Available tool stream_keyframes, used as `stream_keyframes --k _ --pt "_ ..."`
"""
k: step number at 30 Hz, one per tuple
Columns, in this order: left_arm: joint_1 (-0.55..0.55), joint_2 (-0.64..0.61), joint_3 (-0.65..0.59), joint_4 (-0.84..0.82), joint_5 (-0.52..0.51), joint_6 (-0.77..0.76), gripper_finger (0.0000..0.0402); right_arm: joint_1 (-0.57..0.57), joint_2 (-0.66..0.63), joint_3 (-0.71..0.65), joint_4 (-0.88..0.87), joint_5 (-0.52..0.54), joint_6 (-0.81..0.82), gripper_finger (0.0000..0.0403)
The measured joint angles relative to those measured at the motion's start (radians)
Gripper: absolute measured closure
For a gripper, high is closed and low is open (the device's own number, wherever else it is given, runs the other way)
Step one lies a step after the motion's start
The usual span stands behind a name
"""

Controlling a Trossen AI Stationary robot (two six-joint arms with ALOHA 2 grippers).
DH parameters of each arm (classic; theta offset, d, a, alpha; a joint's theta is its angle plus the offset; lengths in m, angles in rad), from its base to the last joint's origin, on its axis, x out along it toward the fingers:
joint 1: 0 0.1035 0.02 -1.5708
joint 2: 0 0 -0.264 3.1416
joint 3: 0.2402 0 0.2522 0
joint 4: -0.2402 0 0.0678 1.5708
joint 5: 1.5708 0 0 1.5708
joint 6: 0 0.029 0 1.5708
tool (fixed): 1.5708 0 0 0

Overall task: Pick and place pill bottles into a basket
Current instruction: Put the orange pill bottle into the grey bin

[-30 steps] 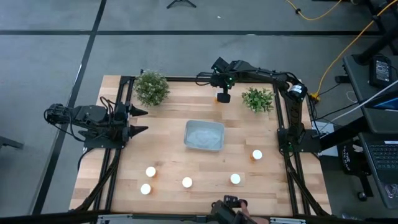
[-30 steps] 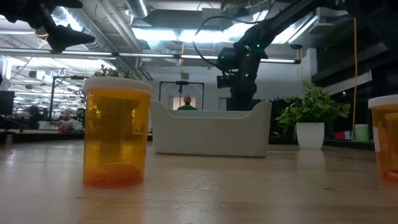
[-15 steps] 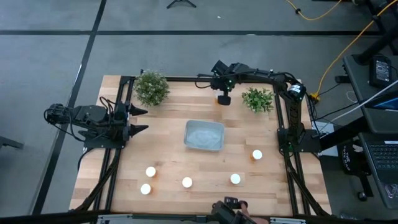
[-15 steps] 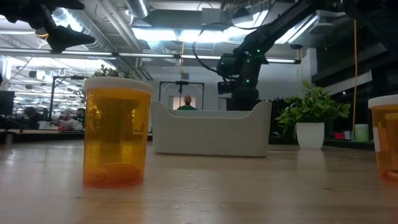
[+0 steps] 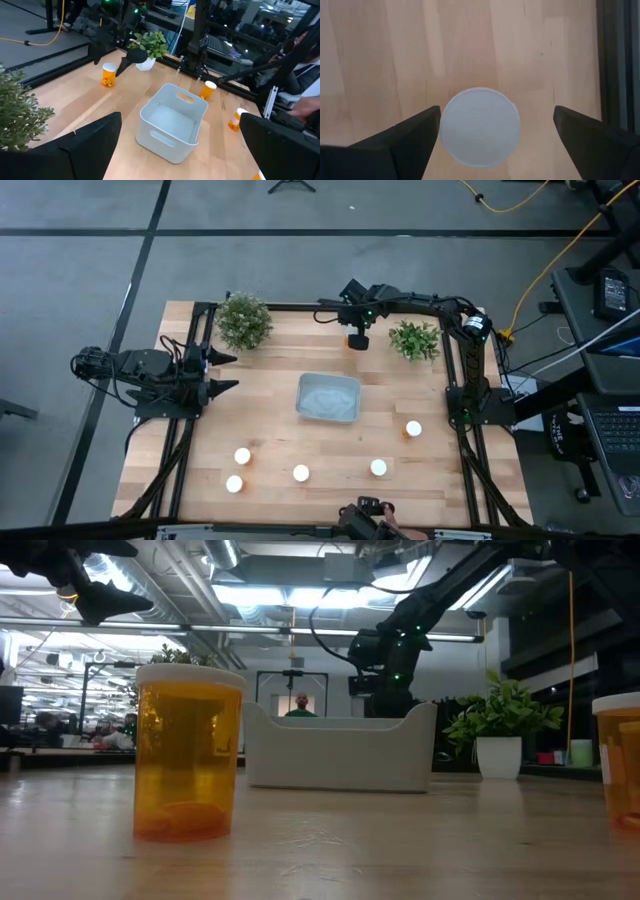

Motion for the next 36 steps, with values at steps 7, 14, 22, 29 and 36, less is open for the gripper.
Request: stream_keyframes --k 7,14,22,29,36 --pt "0.0 0.0 0.0 0.0 -0.001 -0.005 0.0002 0.0 0.0 0.0 0.0 0.0 -0.001 0.0033" --pt "0.0 0.0 0.0 0.0 -0.002 -0.003 0.0002 0.0 0.0 0.0 -0.009 -0.009 -0.001 0.0079" --pt "0.0 0.0 0.0 0.0 -0.002 -0.008 0.0002 0.003 0.0 0.0 -0.011 -0.061 0.0 0.0151" --pt "0.0 0.0 0.0 0.0 -0.01 -0.008 0.0002 0.026 0.0 0.0 -0.012 -0.062 -0.002 0.0204" --pt "0.0 0.0 0.0 0.0 -0.01 0.0 0.0002 0.055 0.0 0.0 -0.015 -0.061 -0.002 0.0194"
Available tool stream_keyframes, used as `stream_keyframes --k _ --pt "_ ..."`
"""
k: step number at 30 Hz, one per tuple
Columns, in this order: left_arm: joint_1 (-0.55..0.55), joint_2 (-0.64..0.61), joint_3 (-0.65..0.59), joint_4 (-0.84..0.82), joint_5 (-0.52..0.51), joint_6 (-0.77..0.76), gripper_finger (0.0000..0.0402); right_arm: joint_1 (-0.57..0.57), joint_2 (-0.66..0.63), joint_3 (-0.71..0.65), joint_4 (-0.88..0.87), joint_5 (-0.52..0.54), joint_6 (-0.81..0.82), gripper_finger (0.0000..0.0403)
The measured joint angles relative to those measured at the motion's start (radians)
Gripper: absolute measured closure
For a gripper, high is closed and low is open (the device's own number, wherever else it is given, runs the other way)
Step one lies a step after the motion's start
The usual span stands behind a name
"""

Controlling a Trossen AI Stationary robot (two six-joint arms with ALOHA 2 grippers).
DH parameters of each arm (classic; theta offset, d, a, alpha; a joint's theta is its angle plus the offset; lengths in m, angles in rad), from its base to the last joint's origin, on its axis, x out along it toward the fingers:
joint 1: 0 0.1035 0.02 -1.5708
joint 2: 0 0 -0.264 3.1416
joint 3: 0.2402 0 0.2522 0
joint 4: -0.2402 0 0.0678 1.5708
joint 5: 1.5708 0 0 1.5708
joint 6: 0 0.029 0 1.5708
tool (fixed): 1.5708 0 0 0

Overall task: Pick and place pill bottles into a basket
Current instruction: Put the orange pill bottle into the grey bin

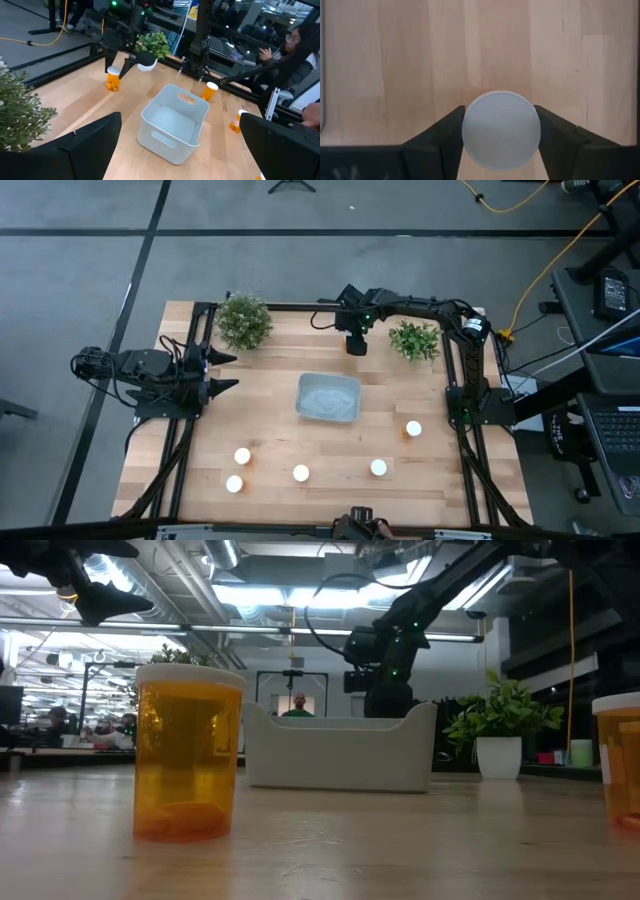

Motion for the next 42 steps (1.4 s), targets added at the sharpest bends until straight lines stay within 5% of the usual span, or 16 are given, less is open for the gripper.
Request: stream_keyframes --k 20,30,42 --pt "0.0 0.0 0.0 -0.016 0.001 0.018 0.0002 0.097 -0.128 0.032 -0.018 0.054 0.004 0.0195" --pt "0.0 0.0 0.0 -0.015 0.004 0.037 0.0002 0.2 -0.25 0.282 -0.201 0.054 0.061 0.0186" --pt "0.0 0.0 0.0 -0.015 0.006 0.063 0.0002 0.475 -0.263 0.623 -0.623 0.053 0.311 0.0194"
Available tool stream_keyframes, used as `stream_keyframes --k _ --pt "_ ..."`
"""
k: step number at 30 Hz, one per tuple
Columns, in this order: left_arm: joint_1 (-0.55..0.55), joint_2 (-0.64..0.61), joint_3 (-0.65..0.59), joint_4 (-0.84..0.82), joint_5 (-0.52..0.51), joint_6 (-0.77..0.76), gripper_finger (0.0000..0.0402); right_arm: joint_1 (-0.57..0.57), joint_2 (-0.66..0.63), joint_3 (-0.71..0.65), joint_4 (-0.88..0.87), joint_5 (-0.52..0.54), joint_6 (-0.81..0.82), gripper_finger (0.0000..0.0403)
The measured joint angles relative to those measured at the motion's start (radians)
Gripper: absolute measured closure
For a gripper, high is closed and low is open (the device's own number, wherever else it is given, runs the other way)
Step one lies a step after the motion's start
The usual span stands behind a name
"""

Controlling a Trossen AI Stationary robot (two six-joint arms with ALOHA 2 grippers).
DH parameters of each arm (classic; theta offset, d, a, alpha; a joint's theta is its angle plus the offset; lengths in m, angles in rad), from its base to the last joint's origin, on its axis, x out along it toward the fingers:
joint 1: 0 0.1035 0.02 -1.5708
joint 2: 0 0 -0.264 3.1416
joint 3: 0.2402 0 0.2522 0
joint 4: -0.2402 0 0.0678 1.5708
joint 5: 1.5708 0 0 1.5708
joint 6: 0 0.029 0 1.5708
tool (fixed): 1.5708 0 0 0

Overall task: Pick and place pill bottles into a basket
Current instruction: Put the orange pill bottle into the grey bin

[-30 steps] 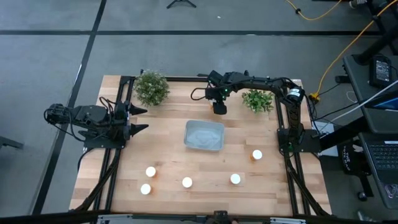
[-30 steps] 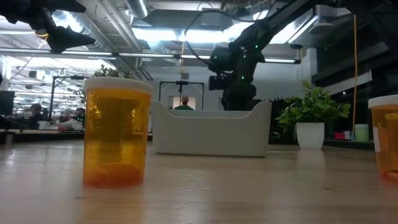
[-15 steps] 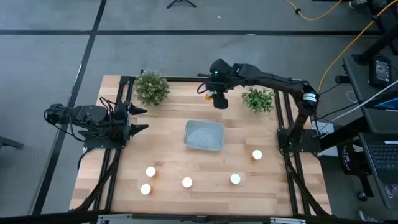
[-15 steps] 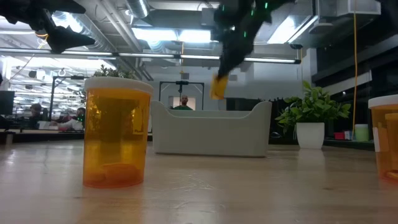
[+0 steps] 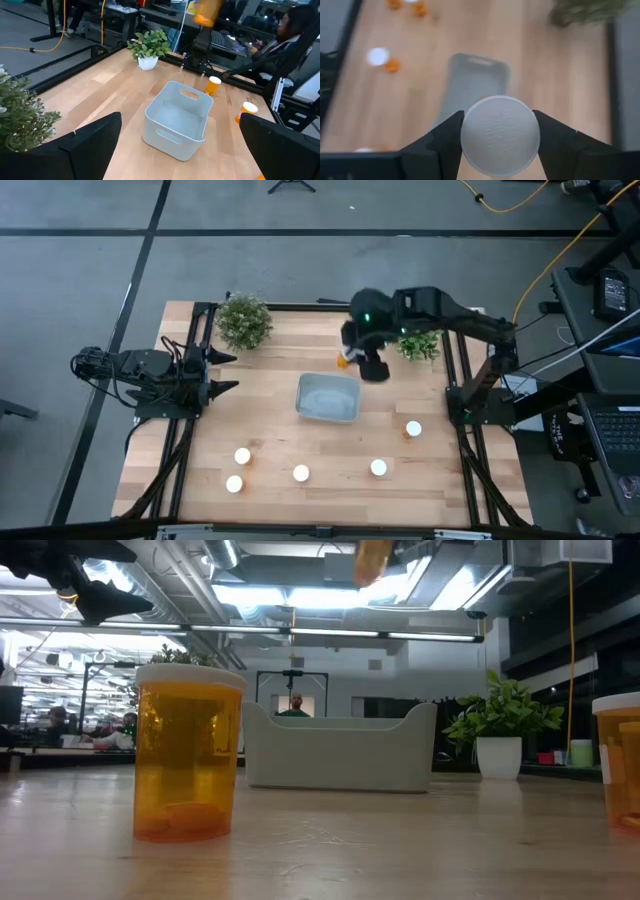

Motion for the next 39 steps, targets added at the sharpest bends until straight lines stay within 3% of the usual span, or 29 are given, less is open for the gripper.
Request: stream_keyframes --k 9,24,39 --pt "0.0 0.001 0.0 0.0 0.0 0.011 0.0002 0.157 0.002 -0.127 0.01 0.128 0.121 0.0199" --pt "0.0 0.001 0.0 0.009 0.014 0.023 0.0002 0.116 0.003 -0.602 0.441 0.105 0.084 0.019" --pt "0.0 0.001 0.0 0.014 0.031 0.026 0.0002 0.048 0.003 -0.84 0.654 0.076 0.082 0.0189"
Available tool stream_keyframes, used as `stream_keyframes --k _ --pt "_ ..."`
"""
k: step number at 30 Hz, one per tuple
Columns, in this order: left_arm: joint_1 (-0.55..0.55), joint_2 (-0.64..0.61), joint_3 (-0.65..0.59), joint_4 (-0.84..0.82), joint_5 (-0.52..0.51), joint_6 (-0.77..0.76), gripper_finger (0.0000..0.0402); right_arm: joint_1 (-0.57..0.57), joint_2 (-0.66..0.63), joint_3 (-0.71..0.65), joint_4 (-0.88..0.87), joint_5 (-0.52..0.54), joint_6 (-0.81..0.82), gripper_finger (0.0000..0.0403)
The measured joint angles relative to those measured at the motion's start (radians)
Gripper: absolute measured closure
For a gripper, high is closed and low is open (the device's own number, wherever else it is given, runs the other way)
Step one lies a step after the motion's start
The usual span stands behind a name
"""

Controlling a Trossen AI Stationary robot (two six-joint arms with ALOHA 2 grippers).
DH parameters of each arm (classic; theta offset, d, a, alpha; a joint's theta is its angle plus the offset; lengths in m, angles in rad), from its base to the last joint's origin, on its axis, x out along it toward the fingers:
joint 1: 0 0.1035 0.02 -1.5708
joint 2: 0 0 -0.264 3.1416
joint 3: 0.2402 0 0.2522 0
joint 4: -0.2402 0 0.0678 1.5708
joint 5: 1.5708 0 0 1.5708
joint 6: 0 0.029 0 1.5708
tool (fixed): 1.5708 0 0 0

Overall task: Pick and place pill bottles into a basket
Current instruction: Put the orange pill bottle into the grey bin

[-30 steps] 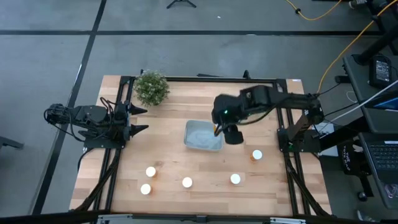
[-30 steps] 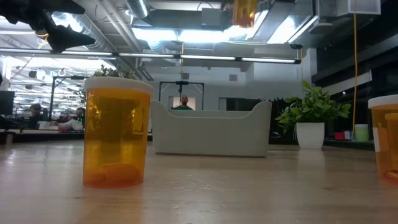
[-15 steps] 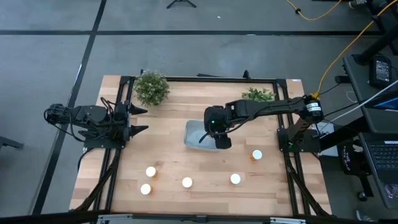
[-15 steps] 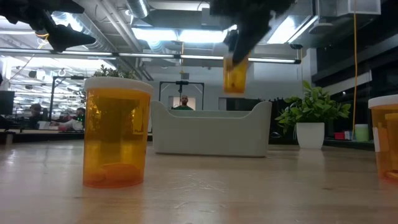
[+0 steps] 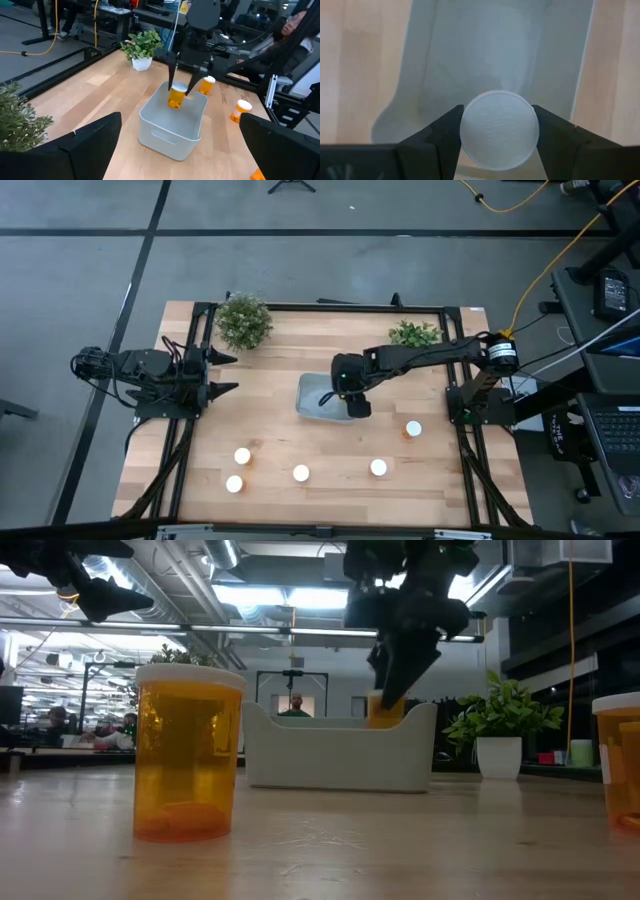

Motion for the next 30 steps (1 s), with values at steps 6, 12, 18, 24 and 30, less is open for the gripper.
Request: stream_keyframes --k 6,12,18,24,30 --pt "0.0 0.0 0.0 0.003 -0.001 0.0 0.0002 -0.014 0.0 -0.041 0.027 -0.038 0.001 0.0189" --pt "0.0 0.0 0.0 0.003 -0.001 -0.002 0.0002 -0.015 0.0 -0.052 0.062 -0.06 0.0 0.0174" --pt "0.0 0.0 0.0 0.003 -0.001 -0.002 0.0002 -0.015 0.0 -0.037 0.068 -0.061 0.009 0.011" --pt "0.0 0.0 0.0 0.003 -0.001 -0.002 0.0002 -0.014 0.0 -0.018 0.042 -0.061 0.027 0.0065" --pt "0.0 0.0 0.0 0.003 0.004 -0.002 0.0002 0.028 0.0 0.173 -0.118 -0.019 0.009 0.0062"
